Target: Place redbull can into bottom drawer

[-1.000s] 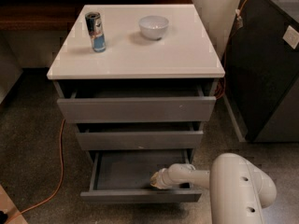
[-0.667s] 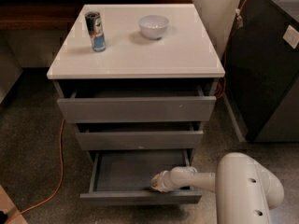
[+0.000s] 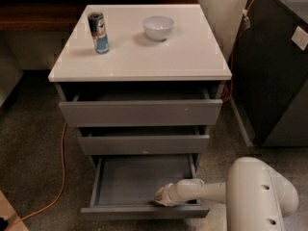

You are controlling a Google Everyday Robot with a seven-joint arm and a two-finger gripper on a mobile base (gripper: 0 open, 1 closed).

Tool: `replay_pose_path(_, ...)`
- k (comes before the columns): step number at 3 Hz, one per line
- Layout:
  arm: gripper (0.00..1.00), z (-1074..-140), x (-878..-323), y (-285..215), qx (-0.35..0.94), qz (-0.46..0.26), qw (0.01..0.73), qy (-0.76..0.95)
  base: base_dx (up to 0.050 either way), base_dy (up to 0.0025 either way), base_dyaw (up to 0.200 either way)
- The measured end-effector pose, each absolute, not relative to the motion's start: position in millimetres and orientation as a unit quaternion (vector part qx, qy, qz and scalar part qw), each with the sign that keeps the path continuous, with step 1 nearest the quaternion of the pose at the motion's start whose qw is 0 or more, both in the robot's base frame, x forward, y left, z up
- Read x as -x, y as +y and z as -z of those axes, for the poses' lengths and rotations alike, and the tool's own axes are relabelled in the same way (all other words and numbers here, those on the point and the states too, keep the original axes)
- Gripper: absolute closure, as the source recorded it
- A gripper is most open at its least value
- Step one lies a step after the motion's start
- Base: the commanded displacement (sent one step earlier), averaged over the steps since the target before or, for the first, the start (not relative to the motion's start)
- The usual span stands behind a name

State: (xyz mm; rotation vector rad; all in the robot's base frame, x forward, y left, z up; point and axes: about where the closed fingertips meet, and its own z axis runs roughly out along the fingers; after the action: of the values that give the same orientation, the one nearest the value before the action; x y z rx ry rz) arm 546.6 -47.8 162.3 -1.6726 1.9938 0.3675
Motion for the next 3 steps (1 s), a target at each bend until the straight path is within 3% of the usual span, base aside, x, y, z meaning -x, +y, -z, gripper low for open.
replay_pose_path(3,1.0,-158.7,-511.8,-37.3,0.639,-0.149,0.227,0.719,0.0,0.0,0.0)
